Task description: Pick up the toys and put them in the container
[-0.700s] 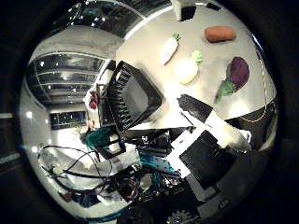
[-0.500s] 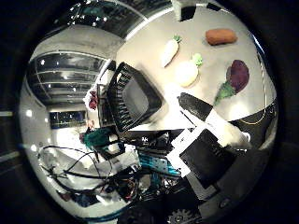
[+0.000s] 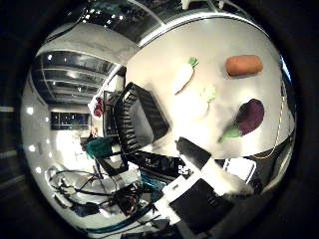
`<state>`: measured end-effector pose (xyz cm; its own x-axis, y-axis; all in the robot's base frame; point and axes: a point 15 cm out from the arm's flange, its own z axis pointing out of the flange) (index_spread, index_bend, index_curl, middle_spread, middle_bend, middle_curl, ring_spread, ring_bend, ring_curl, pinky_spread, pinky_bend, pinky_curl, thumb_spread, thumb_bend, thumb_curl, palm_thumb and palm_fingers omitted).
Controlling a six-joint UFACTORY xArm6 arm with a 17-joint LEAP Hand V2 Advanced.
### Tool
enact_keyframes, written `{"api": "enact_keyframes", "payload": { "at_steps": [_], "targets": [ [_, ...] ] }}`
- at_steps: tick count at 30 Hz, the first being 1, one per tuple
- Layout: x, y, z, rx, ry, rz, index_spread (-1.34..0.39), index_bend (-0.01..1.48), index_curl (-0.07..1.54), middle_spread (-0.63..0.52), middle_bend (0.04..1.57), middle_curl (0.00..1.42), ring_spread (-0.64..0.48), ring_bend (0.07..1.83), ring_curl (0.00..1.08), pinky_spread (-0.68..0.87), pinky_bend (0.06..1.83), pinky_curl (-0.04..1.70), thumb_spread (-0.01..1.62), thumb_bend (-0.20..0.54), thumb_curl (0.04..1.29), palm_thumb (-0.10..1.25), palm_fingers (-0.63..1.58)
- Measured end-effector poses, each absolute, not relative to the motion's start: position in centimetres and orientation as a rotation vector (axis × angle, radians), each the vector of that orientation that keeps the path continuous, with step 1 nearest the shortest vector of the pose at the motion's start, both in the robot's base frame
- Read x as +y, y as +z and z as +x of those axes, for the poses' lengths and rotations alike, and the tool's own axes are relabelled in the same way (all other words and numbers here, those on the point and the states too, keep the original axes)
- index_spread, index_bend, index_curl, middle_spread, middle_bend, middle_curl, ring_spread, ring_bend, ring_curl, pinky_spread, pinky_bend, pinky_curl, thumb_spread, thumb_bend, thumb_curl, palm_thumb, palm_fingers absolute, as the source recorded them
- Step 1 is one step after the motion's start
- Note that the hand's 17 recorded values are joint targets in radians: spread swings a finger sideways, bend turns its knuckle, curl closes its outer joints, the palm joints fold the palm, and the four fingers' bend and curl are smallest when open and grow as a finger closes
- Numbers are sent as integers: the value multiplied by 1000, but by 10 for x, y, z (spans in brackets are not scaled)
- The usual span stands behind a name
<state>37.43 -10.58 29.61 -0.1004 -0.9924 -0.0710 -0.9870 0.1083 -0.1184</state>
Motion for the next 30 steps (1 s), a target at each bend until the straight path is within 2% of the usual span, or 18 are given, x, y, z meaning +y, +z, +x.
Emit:
{"api": "enact_keyframes", "payload": {
  "at_steps": [6,20,25,30],
  "targets": [
    [-132,271,414,2237,-64,-2122,-357,141,219,96,184,298,198,293,258,392,468,336,960,-31,313,624,-43],
    [-214,216,514,2286,-143,-2250,-347,138,208,111,179,284,210,274,258,386,466,326,950,-28,307,608,-52],
    [-256,198,535,2314,-173,-2307,-346,137,204,111,180,282,210,274,260,380,457,322,946,-30,304,602,-53],
    [-292,171,532,2350,-140,-2389,-346,136,202,111,181,280,210,273,261,379,454,322,943,-28,301,602,-54]
  ]
}}
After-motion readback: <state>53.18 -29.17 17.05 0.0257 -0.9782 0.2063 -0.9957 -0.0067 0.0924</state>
